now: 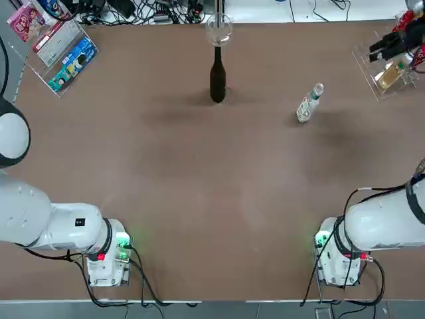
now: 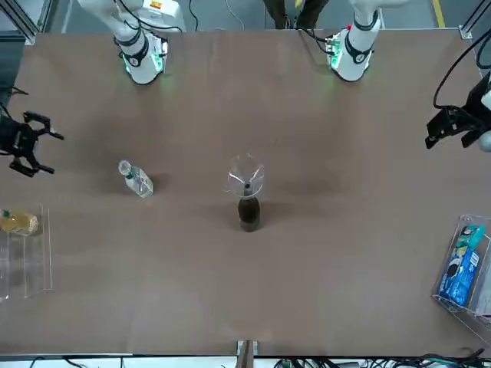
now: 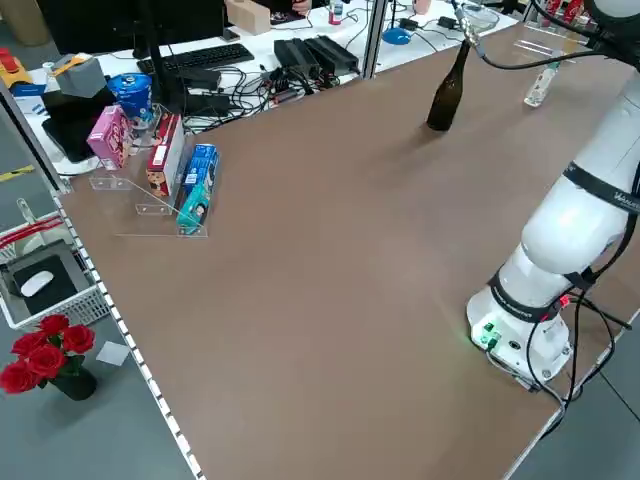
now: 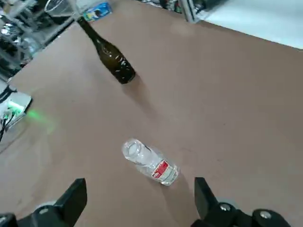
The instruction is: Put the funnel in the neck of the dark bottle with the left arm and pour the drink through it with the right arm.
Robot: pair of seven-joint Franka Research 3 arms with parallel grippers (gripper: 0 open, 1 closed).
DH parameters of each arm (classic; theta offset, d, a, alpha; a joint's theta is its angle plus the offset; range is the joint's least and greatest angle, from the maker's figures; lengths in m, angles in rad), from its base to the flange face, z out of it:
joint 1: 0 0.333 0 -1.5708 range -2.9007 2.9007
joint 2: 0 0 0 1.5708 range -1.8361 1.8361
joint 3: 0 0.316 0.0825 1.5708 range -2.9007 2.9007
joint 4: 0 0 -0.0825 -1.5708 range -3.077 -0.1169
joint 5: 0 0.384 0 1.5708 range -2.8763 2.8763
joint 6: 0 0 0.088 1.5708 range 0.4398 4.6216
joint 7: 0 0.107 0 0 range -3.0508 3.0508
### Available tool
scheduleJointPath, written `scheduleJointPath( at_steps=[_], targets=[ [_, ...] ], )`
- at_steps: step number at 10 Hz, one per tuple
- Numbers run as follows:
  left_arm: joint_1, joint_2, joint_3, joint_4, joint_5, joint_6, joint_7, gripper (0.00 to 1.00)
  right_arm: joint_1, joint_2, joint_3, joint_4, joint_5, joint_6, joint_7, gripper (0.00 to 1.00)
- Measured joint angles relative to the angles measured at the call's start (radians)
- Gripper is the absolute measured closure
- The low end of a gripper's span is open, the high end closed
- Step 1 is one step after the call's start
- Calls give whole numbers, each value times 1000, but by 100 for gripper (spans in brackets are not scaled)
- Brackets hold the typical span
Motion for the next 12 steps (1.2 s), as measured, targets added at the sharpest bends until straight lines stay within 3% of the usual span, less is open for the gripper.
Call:
scheduleJointPath(
  at_steps=[5, 9, 12],
  targets=[
    [0, 1, 0, 0, -13, 0, 0, 2, 7, -57, 140, 183, -303, 16, 655, 0],
    [0, 2, 0, 0, -24, 0, 0, 2, 6, -194, 318, 203, -608, 19, 1168, 0],
    [0, 2, 0, 0, -24, 0, 0, 2, -54, -259, 435, 203, -721, -14, 1327, 0]
  ],
)
